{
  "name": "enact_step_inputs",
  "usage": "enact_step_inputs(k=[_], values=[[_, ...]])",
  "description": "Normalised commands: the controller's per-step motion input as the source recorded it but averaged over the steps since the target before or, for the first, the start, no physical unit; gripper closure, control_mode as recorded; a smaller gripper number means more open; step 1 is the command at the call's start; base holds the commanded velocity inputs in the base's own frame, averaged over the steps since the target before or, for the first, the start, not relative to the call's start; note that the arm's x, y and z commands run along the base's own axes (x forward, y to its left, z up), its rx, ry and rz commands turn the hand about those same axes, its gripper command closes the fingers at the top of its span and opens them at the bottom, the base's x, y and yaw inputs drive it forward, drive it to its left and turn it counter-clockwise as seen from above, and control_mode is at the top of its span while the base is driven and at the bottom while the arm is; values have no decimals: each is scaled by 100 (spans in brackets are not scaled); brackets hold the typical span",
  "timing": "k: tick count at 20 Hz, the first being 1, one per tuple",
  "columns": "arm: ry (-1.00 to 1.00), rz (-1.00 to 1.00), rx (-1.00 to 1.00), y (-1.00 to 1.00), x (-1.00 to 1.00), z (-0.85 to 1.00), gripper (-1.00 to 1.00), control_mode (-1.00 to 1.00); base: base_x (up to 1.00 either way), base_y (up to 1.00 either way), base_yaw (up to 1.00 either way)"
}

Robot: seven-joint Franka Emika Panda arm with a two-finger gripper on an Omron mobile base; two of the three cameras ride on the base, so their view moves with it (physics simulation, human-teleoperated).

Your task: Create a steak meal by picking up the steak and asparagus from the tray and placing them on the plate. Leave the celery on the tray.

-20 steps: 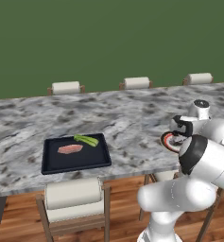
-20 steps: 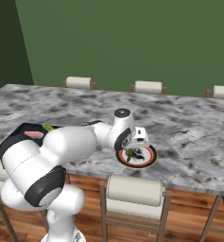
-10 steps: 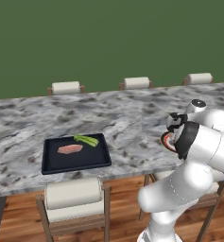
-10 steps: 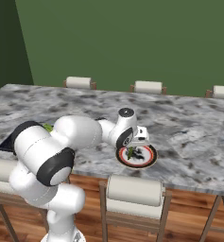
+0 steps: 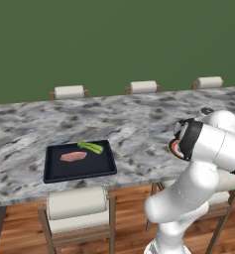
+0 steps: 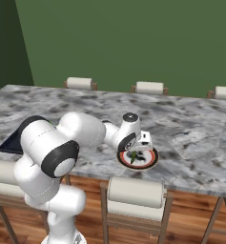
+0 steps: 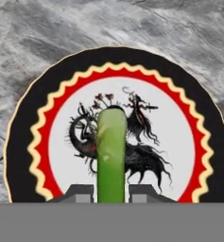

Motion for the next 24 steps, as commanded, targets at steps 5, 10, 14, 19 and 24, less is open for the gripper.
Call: enact_step_inputs(k=[5,10,14,19,24], values=[[0,0,3,-2,8,0,-100,-100,0,0,0],[-1,0,3,-1,0,15,-100,-100,0,0,0],[0,0,0,3,-28,53,-100,-100,0,0,0],[-3,0,-1,44,-44,53,-100,-100,0,0,0],[-14,0,-3,92,-36,29,-100,-100,0,0,0]])
